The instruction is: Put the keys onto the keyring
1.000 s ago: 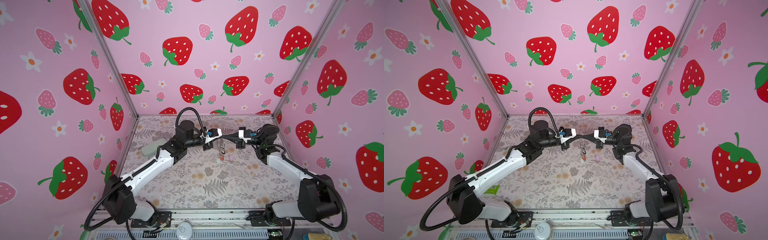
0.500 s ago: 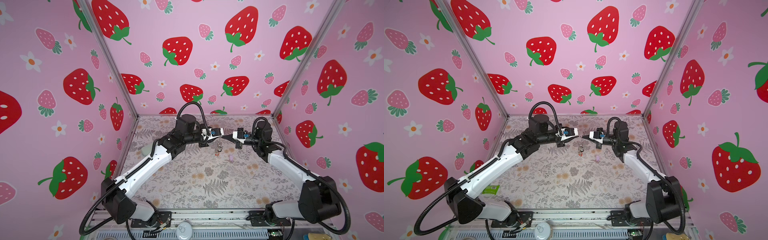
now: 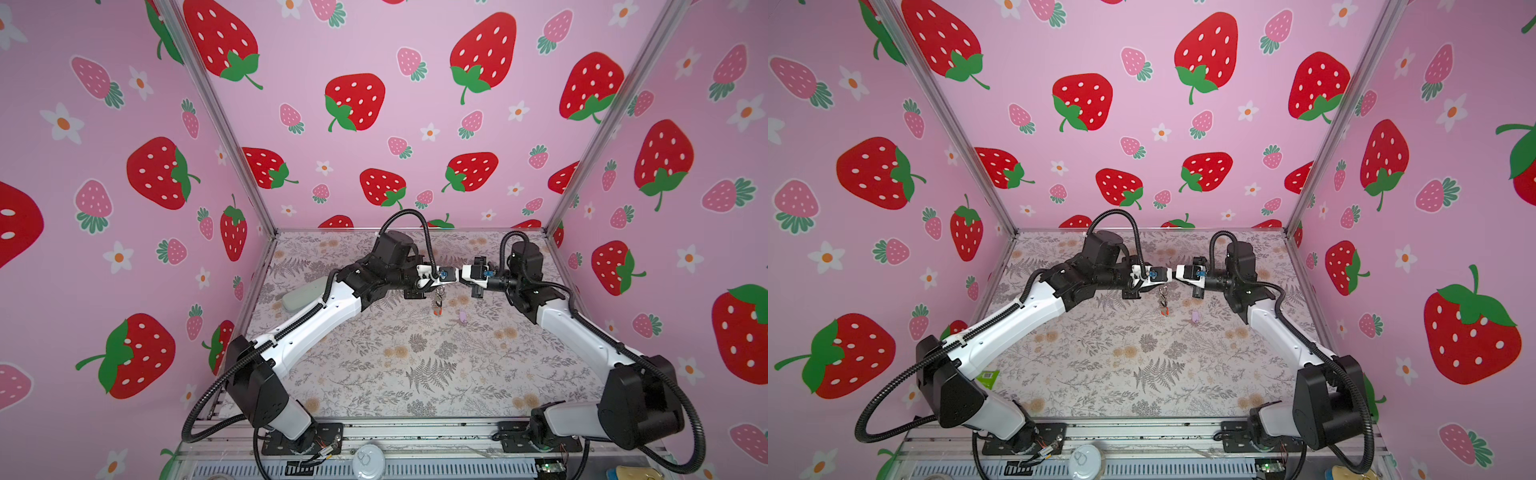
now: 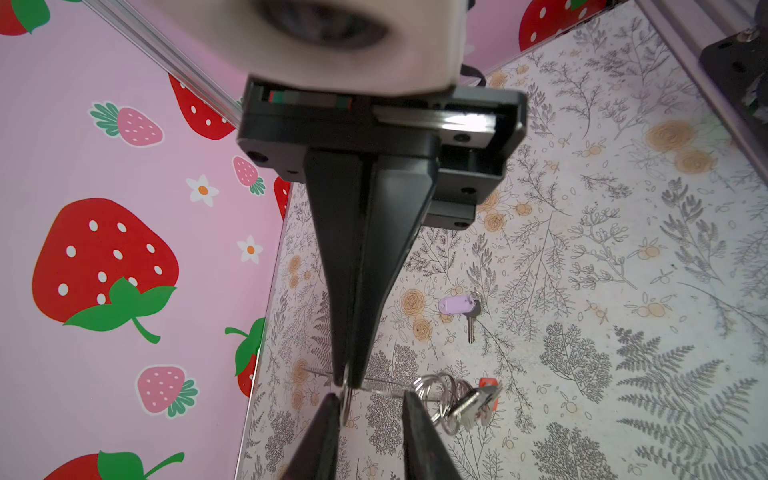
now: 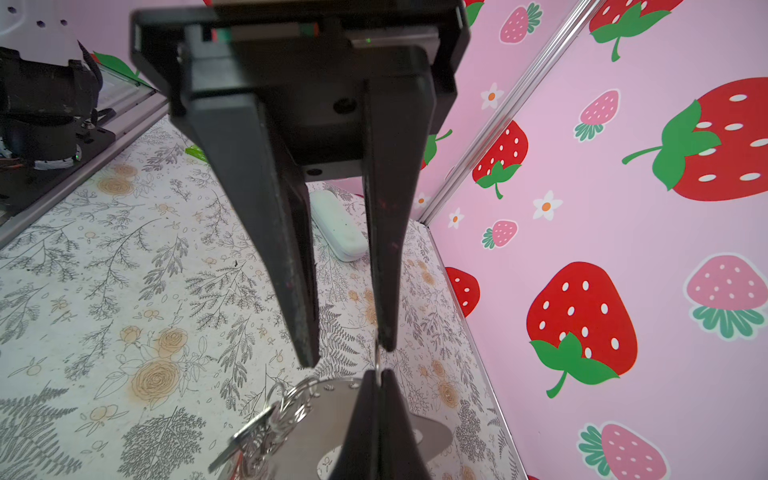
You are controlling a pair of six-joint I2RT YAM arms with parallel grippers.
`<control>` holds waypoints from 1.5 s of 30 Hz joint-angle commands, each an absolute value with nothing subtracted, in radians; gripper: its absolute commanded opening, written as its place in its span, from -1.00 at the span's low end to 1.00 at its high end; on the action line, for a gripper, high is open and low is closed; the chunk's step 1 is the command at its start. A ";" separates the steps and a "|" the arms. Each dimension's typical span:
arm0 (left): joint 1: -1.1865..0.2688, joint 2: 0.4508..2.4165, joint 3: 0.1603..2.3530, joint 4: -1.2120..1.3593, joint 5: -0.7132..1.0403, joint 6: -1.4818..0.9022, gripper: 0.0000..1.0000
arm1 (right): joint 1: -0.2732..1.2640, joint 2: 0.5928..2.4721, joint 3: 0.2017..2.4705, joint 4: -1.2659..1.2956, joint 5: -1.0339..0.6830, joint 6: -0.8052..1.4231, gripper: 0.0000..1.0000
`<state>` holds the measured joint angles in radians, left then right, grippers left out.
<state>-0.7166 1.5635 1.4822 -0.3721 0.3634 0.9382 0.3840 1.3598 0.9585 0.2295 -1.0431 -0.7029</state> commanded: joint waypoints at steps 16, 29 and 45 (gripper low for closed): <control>-0.732 1.592 1.562 -0.420 0.324 0.980 -0.72 | 0.391 1.333 0.986 0.212 -1.035 -0.764 -1.00; -0.719 1.542 1.486 -0.253 0.400 0.932 -1.00 | 0.353 1.324 0.905 0.368 -1.104 -0.668 -0.58; -0.669 1.483 1.354 0.111 0.624 0.642 -1.00 | 0.331 1.316 0.832 0.722 -1.159 -0.376 -0.53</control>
<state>-0.6712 1.4986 1.3632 0.0032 0.5564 0.6991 0.3325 1.3357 0.8440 0.6140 -1.1183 -0.4625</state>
